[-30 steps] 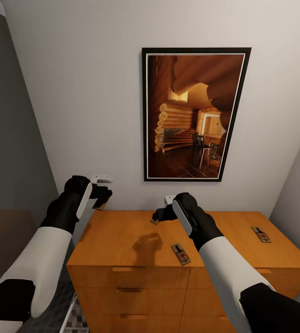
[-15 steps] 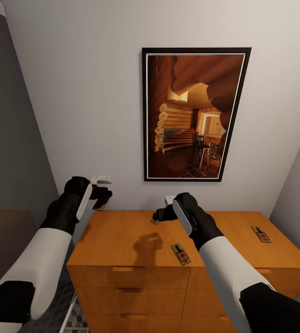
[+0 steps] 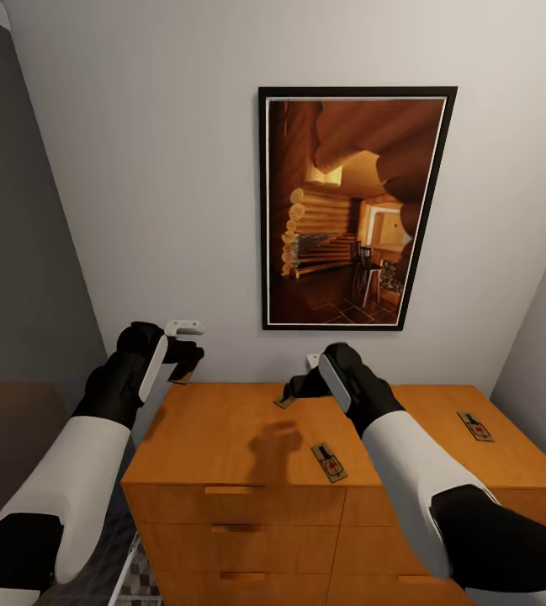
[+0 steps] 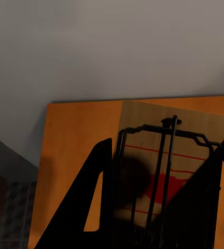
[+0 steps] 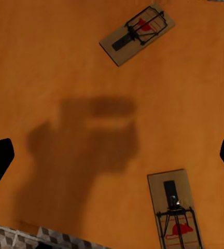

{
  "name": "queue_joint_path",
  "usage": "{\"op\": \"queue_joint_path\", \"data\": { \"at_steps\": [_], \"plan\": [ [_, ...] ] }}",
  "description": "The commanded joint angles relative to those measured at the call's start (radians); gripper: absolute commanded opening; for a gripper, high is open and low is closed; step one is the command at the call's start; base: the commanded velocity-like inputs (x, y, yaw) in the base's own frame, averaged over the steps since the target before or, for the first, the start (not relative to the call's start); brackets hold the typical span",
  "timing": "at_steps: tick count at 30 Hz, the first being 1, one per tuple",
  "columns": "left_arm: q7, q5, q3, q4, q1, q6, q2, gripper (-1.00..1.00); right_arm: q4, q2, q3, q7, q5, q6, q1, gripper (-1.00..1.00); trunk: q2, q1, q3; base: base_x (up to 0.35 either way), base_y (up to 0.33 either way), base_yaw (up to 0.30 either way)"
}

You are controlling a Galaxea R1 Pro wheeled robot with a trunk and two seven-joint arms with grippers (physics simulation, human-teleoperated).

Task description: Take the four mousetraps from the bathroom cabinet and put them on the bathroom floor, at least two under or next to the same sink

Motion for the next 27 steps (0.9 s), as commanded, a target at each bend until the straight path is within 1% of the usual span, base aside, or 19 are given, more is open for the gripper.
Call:
{"op": "queue_joint_path", "data": {
  "at_steps": [1,6,14,19,27],
  "plan": [
    [-0.001,-0.002,-0.001,-0.001,0.000,0.004,0.000,-1.00,0.003,0.000,-0.005,-0.007,-0.008,0.003,-0.004,1.00,-0.001,0.000,-0.001,0.000,0.000,0.000],
    [-0.001,-0.002,-0.001,-0.017,0.002,0.004,0.000,-1.00,0.023,0.000,-0.028,-0.008,-0.008,0.003,-0.021,1.00,-0.001,0.000,-0.001,0.000,0.000,0.000],
    [-0.001,-0.001,-0.001,-0.072,0.029,0.004,0.000,-1.00,0.057,0.000,-0.038,-0.008,-0.008,0.003,-0.038,1.00,-0.001,0.000,-0.001,0.000,0.000,0.000],
    [-0.001,-0.001,-0.001,-0.081,0.034,0.004,0.000,-1.00,0.068,0.000,-0.044,-0.010,-0.008,0.003,-0.041,1.00,-0.001,0.000,-0.001,0.000,0.000,0.000],
    [-0.001,0.000,0.000,-0.085,0.036,0.004,0.002,-1.00,0.073,0.000,-0.074,-0.014,-0.009,0.003,-0.054,1.00,-0.001,0.000,-0.001,0.000,0.000,0.000]
  ]
}}
